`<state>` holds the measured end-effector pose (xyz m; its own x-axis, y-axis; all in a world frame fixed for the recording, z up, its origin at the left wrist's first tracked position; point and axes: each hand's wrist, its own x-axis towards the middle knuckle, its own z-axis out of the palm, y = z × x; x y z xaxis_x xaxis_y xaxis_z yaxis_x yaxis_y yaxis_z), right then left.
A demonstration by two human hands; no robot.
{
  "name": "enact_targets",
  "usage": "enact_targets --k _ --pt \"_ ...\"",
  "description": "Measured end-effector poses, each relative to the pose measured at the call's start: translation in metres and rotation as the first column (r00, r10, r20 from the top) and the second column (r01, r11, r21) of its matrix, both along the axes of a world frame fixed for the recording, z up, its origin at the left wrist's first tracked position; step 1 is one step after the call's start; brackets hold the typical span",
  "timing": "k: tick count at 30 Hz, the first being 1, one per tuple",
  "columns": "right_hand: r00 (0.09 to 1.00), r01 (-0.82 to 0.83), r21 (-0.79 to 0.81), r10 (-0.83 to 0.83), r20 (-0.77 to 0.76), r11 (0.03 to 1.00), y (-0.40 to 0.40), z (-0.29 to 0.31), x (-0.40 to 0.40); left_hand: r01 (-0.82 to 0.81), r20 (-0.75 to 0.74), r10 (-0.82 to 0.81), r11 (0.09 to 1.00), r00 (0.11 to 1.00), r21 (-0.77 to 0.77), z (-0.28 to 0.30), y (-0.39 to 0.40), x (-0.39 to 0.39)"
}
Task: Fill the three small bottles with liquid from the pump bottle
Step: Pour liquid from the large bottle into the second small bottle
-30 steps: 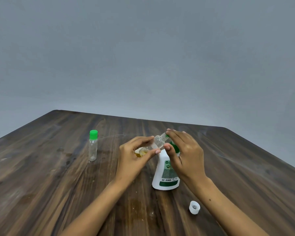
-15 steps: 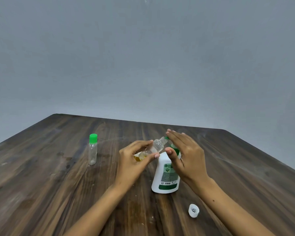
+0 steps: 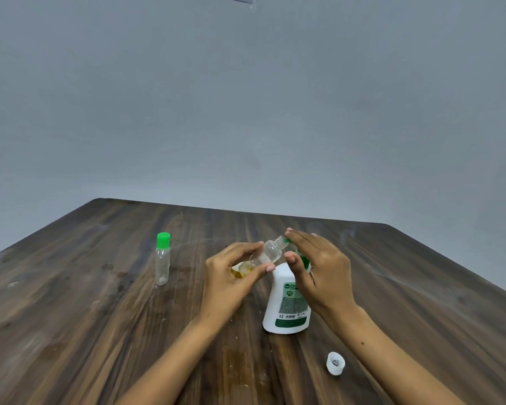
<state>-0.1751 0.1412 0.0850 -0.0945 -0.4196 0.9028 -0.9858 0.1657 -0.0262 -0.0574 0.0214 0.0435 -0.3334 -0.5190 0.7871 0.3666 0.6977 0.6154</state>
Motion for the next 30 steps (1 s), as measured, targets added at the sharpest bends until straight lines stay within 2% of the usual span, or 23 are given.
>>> enact_targets --k 30 --pt "1.0 0.001 -0.014 -0.001 -0.002 1.0 0.001 -0.002 -0.002 0.001 0.002 -0.001 1.0 1.0 -0.01 0.0 0.001 0.0"
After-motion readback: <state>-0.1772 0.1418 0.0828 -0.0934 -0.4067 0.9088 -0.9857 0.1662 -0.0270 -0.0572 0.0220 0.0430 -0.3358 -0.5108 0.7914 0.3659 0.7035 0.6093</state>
